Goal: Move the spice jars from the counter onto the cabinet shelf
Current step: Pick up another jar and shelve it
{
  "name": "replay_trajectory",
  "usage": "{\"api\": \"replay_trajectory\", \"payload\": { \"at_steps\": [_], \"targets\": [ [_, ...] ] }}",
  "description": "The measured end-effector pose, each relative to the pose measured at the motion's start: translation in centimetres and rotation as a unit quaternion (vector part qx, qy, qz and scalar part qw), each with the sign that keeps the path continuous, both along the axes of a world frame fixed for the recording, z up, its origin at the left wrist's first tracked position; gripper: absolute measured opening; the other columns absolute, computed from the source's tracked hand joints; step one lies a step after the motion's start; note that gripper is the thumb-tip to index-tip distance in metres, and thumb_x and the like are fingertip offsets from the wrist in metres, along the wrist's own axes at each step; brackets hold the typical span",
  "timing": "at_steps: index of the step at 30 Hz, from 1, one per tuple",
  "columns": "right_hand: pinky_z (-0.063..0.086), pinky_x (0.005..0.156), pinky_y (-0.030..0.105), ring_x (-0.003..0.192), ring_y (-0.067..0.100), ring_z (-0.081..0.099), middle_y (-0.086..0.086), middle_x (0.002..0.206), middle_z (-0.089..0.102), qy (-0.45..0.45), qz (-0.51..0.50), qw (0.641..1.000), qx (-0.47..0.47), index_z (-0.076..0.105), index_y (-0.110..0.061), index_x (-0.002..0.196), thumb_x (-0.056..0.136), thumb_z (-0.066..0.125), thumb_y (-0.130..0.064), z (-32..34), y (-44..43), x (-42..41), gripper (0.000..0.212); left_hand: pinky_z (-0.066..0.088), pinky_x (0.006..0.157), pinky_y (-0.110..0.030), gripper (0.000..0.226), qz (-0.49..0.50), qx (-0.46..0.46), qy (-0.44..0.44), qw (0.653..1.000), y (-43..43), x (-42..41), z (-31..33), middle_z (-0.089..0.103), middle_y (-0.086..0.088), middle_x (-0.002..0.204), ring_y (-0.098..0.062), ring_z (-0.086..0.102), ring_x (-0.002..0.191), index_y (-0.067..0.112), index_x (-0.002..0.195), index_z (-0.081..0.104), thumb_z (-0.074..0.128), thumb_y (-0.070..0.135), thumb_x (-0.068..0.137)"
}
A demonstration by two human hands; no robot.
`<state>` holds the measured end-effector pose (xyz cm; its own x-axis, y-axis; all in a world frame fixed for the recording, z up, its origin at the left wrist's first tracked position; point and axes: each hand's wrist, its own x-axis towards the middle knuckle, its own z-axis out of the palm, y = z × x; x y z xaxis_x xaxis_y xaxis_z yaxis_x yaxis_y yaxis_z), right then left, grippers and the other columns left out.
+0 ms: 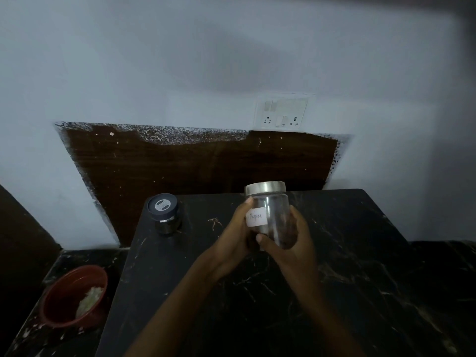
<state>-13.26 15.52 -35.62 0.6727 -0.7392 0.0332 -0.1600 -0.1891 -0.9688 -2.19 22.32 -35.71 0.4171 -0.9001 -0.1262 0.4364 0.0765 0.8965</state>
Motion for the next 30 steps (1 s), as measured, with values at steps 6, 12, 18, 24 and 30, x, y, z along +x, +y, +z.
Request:
{"api": "replay_trajectory", "payload": {
  "at_steps": [6,12,18,24,30],
  "targets": [
    [0.052,0.083,0.032,0.108,0.012,0.06,-0.004,0.124,0.059,-0.065,0.024,0.988,0.135,0.044,-0.026,0.135,0.058,0.073,-0.033,0.9,-0.4,-1.0,0.082,0.049,0.092,-0.038,0.053,0.019,-0.01,0.017,1.0,0.3,0.4,0.3,0.068,-0.005,0.116,-0.02,0.063,0.112,0.027,0.122,0.054,0.024,0.055,0.089],
    [0.053,0.081,0.034,0.1,0.016,0.067,0.001,0.11,0.069,-0.122,0.074,0.959,0.244,0.058,-0.026,0.113,0.064,0.065,-0.022,0.6,-0.2,-0.9,0.049,0.051,0.088,-0.045,0.065,0.022,-0.002,0.055,0.998,0.3,0.0,0.2,0.067,-0.01,0.118,-0.024,0.063,0.11,0.024,0.121,0.057,0.029,0.066,0.08],
    [0.056,0.067,0.025,0.091,0.016,0.07,0.003,0.101,0.072,-0.154,0.092,0.935,0.307,0.058,-0.02,0.11,0.074,0.065,-0.014,0.7,-0.5,-0.8,0.037,0.046,0.097,-0.051,0.078,0.031,-0.003,0.036,0.999,0.2,-0.4,0.2,0.062,-0.01,0.125,-0.024,0.06,0.116,0.026,0.132,0.05,0.044,0.073,0.071],
    [0.055,0.065,0.022,0.091,0.014,0.07,-0.004,0.096,0.074,-0.161,0.106,0.935,0.297,0.057,-0.02,0.11,0.075,0.06,-0.013,1.0,-0.8,-1.0,0.036,0.045,0.099,-0.05,0.076,0.037,-0.001,0.018,0.999,0.0,-0.4,0.6,0.063,-0.01,0.124,-0.023,0.06,0.115,0.025,0.13,0.051,0.045,0.074,0.073],
    [0.055,0.066,0.021,0.091,0.013,0.07,-0.005,0.096,0.074,-0.159,0.103,0.941,0.28,0.058,-0.02,0.109,0.075,0.065,-0.016,1.6,-1.3,-1.2,0.034,0.049,0.094,-0.044,0.065,0.03,0.0,0.001,1.0,-0.4,-0.7,1.6,0.066,-0.008,0.119,-0.02,0.063,0.111,0.027,0.124,0.054,0.036,0.066,0.076]
  ]
}}
